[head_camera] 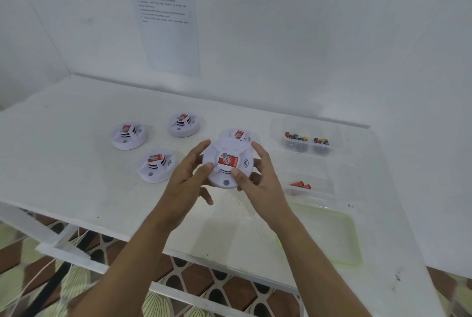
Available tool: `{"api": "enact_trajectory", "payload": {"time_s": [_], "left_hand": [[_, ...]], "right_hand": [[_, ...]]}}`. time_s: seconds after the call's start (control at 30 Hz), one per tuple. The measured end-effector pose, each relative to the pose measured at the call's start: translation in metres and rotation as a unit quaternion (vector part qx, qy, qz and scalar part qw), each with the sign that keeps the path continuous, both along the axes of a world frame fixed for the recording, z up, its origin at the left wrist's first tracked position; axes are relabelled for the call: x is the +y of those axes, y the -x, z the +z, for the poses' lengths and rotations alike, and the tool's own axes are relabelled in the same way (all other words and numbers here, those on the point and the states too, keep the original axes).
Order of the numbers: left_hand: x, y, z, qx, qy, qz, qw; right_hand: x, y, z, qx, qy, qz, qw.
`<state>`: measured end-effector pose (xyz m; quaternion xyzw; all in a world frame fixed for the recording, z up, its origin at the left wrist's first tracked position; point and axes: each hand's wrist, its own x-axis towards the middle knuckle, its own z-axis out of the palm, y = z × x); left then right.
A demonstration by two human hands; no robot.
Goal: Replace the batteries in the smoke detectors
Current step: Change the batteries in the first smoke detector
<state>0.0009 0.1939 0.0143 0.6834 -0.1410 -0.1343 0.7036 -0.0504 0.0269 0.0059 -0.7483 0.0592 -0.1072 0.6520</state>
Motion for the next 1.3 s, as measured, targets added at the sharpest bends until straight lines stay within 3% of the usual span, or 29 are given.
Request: {"api": "enact_trajectory", "payload": {"time_s": [0.23,1.3], "left_hand": [[0.004,-0.002,-0.005,-0.024,-0.058,0.027,0.998],[0.039,-0.003,-0.009,-0.022,-0.07,0.063,0.995]], "right_hand": [[0.0,-0.003,0.0,0.003,-0.003,0.006,1.0],[0.031,-0.01,0.0,0.069,0.028,0.029,0.997]]}}
